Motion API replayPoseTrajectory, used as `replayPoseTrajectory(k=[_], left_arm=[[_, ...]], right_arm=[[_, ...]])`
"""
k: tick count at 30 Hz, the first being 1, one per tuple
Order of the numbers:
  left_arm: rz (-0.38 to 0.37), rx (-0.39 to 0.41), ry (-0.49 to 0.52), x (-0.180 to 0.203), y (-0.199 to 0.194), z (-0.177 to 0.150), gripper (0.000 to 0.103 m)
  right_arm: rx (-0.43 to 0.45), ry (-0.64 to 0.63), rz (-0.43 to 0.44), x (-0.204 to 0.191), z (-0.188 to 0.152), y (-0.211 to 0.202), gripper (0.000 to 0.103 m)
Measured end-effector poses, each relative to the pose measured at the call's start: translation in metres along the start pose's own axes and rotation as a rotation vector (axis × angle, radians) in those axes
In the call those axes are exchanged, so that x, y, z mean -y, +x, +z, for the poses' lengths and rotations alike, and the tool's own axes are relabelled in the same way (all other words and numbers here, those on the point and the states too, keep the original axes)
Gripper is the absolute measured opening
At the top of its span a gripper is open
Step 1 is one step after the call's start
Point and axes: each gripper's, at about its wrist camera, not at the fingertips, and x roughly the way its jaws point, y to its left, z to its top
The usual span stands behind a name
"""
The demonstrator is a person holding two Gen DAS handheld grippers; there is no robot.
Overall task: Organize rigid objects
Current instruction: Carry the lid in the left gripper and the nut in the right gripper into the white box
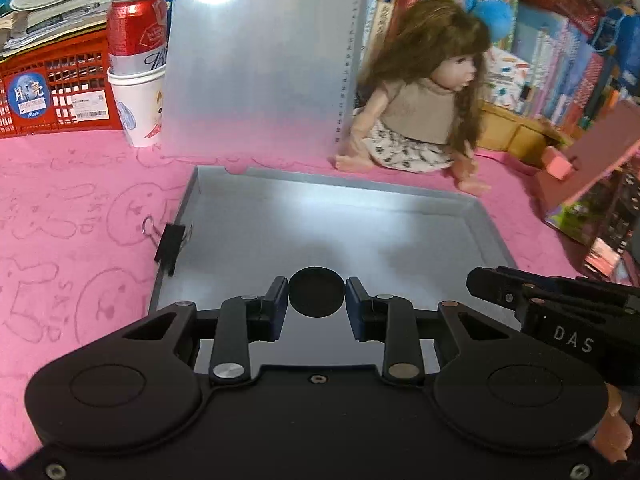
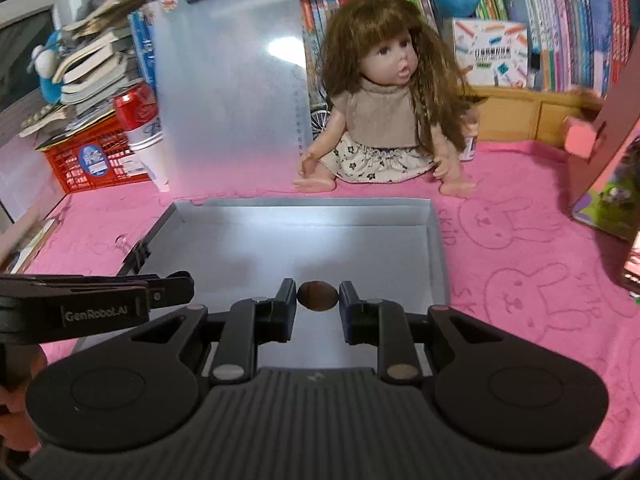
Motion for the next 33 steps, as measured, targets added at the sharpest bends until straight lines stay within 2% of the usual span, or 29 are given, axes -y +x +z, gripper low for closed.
replayPoseTrajectory(k=[5,13,33], left_arm=[[0.033,-0.026,0.012,0.005,0.026,0.012,0.03],[0.074,-0.03,0.05,0.013,0.052,0.021,0.03],[0.109,-0.009,0.101,0.013,0.065,0.01,0.03]], right_arm=[[-0.054,0.041,-0.023,0.007,0.014,0.031,0.027],[-0.09,0.042,-0.073,0.01,0.022,0.062,0.027],[-0.116,0.001,-0.08,0.007,0.014,0.08,0.027]])
